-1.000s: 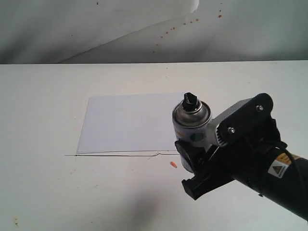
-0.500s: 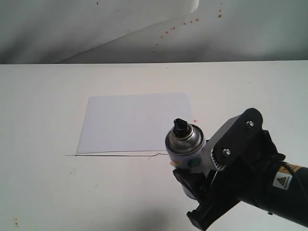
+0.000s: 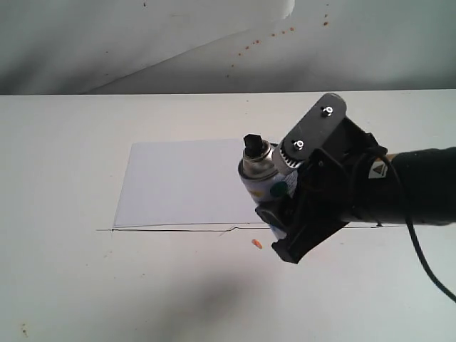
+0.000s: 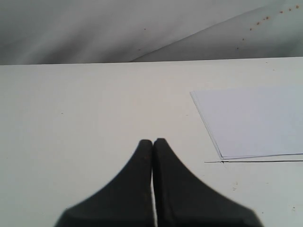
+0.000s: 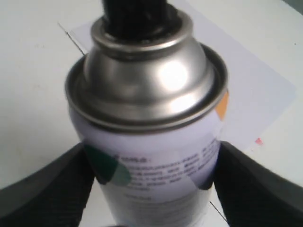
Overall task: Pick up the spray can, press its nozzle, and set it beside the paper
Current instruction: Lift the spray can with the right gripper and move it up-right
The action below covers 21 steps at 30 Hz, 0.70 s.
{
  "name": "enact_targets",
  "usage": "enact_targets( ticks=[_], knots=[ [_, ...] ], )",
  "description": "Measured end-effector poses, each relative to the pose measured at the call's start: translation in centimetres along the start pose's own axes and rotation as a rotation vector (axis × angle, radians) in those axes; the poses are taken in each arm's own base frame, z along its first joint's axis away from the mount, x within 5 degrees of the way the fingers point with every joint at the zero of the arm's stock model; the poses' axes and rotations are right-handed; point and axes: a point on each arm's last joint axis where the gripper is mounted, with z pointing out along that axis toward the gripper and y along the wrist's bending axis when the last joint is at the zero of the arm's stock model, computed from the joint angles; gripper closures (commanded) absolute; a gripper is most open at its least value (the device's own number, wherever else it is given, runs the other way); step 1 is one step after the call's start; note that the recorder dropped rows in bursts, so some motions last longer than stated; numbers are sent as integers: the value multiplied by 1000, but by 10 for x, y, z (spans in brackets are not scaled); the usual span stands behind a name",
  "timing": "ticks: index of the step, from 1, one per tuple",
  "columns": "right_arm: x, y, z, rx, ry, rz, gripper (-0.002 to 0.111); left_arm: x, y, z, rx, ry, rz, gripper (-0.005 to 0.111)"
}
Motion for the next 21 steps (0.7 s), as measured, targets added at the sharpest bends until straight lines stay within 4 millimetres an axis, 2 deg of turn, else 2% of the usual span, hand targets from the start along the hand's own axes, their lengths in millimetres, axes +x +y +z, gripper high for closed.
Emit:
enact_targets(
  ticks=[6, 12, 15, 21],
  knots=[
    [-22, -22, -9, 46, 4, -130, 108, 0, 0, 0, 0, 0, 0, 107],
    [-46, -53, -19, 85, 36, -161, 108, 0, 0, 0, 0, 0, 0, 107],
    [-51, -64, -15, 67, 91, -159, 108, 0, 0, 0, 0, 0, 0, 107],
    [-56, -81, 6, 13, 246, -201, 108, 0, 0, 0, 0, 0, 0, 107]
  ],
)
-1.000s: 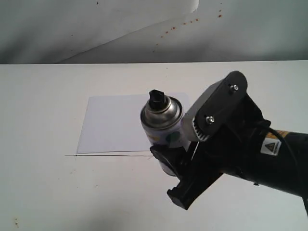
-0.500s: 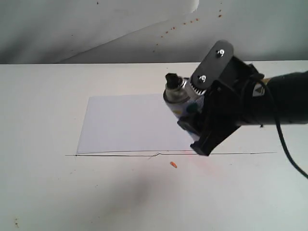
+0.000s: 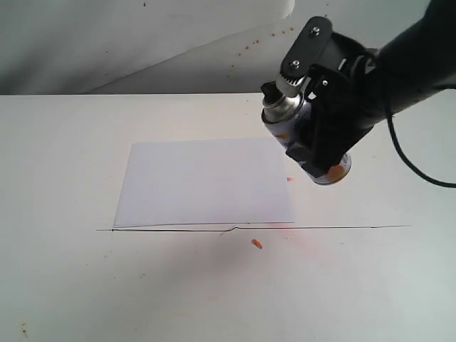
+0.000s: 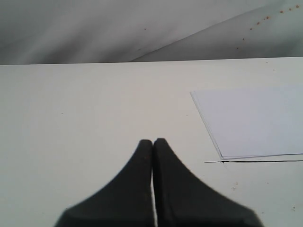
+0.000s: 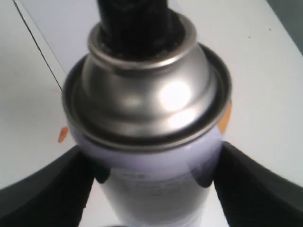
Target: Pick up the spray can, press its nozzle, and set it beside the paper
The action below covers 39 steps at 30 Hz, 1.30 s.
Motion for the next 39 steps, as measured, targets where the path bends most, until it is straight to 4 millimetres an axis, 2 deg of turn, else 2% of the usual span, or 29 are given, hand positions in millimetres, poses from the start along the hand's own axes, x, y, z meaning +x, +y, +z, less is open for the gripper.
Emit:
enact_targets(
  ticks=[7, 15, 20, 23, 30, 39],
  knots=[
    [-12, -22, 28, -67, 176, -73, 108, 0, 0, 0, 0, 0, 0, 107],
    [-38, -44, 44, -72, 187, -67, 108, 0, 0, 0, 0, 0, 0, 107],
    [-39, -48, 54, -67, 217, -40, 108, 0, 0, 0, 0, 0, 0, 107],
    [-32, -52, 61, -61, 251, -2, 108, 0, 0, 0, 0, 0, 0, 107],
    [-7, -75, 66, -31, 264, 165, 108, 0, 0, 0, 0, 0, 0, 107],
    [46, -97, 72, 48, 121, 443, 108, 0, 0, 0, 0, 0, 0, 107]
  ],
)
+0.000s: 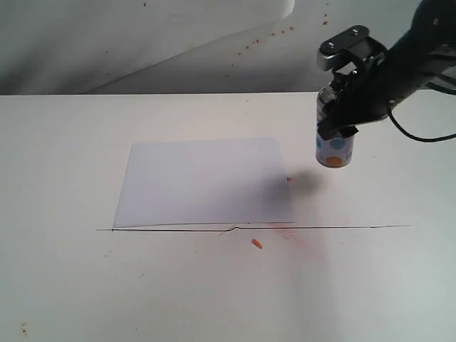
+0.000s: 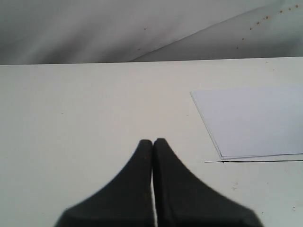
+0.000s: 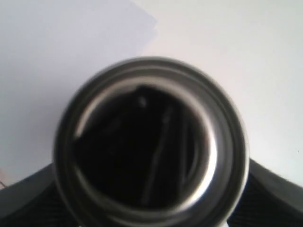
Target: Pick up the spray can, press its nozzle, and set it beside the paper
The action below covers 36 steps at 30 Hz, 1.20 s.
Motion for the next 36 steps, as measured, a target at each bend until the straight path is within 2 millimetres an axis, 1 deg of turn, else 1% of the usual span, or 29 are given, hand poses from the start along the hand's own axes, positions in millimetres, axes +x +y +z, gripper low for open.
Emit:
enact_targets(
  ticks=[3, 6, 10, 15, 21, 27, 36],
  knots=[
    [16, -7, 4, 29, -27, 53, 108, 0, 0, 0, 0, 0, 0, 107],
    [26, -8, 11, 42, -52, 85, 108, 0, 0, 0, 0, 0, 0, 107],
    [38, -4, 22, 55, -100, 117, 108, 0, 0, 0, 0, 0, 0, 107],
    [48, -4, 31, 116, -159, 151, 108, 0, 0, 0, 0, 0, 0, 107],
    [49, -8, 33, 158, -200, 180, 108, 0, 0, 0, 0, 0, 0, 107],
    [50, -8, 39, 157, -198, 202, 108, 0, 0, 0, 0, 0, 0, 107],
    [47, -6, 39, 152, -217, 242, 108, 0, 0, 0, 0, 0, 0, 107]
  ],
)
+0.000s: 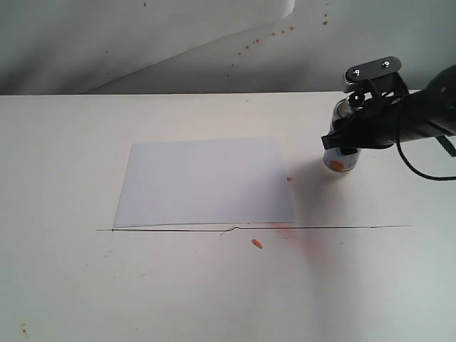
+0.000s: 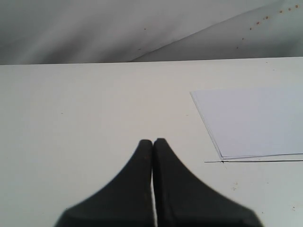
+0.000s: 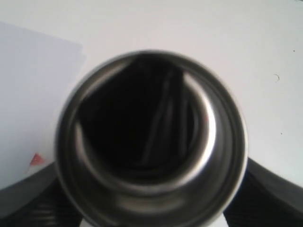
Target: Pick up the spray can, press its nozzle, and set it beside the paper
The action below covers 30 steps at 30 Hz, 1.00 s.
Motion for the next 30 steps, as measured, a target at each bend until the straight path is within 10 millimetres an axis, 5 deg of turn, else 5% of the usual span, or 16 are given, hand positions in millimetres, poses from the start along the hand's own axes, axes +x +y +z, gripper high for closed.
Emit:
enact_targets(
  ticks=[12, 22, 30],
  knots=[
    [-15, 7, -21, -4, -57, -41, 108, 0, 0, 0, 0, 0, 0, 107],
    [17, 5, -14, 78, -78, 1, 108, 0, 0, 0, 0, 0, 0, 107],
    [21, 8, -14, 68, -183, 48, 108, 0, 0, 0, 0, 0, 0, 107]
  ],
)
